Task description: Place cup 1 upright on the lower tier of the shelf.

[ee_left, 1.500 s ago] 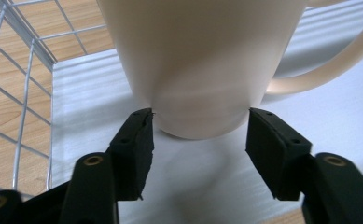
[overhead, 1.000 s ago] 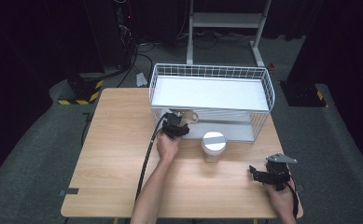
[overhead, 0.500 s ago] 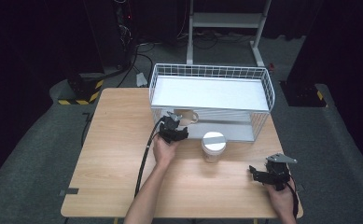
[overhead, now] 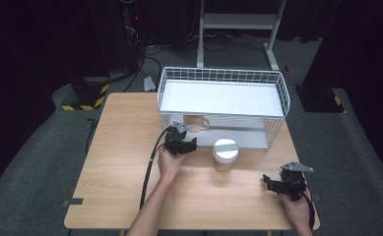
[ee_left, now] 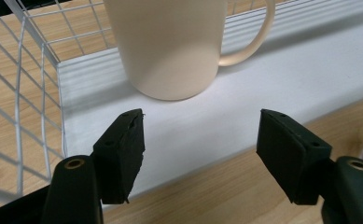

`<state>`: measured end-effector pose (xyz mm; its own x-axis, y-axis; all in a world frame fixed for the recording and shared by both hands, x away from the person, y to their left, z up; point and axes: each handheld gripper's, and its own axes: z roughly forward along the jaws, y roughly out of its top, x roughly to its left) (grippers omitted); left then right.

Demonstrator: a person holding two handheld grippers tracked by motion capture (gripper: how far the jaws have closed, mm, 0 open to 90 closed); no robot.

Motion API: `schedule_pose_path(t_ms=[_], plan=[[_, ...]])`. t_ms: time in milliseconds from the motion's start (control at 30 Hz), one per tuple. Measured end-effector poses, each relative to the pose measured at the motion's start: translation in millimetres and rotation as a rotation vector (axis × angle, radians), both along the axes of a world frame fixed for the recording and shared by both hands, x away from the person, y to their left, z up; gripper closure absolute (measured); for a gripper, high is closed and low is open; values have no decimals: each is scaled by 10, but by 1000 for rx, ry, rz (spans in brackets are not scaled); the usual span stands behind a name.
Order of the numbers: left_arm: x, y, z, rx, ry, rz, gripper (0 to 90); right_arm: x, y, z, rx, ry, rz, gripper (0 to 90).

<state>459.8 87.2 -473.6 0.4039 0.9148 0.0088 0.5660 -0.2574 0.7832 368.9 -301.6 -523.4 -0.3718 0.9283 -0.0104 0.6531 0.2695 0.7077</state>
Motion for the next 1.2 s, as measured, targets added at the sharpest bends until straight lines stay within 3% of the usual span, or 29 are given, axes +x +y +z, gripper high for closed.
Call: schedule_pose_path(t_ms=[400, 767, 1000, 1200], plan=[[-198, 138, 62, -56, -28, -18, 316, 0, 0, 0, 0, 0, 0, 158], [-369, 258, 64, -81, -28, -21, 308, 0, 1, 0, 0, 0, -1, 159], [-442, 322, 94, -121, -31, -14, 310, 0, 1, 0, 1, 0, -1, 158], [-515, 322, 101, -111, -28, -26, 306, 0, 1, 0, 1, 0, -1, 158]])
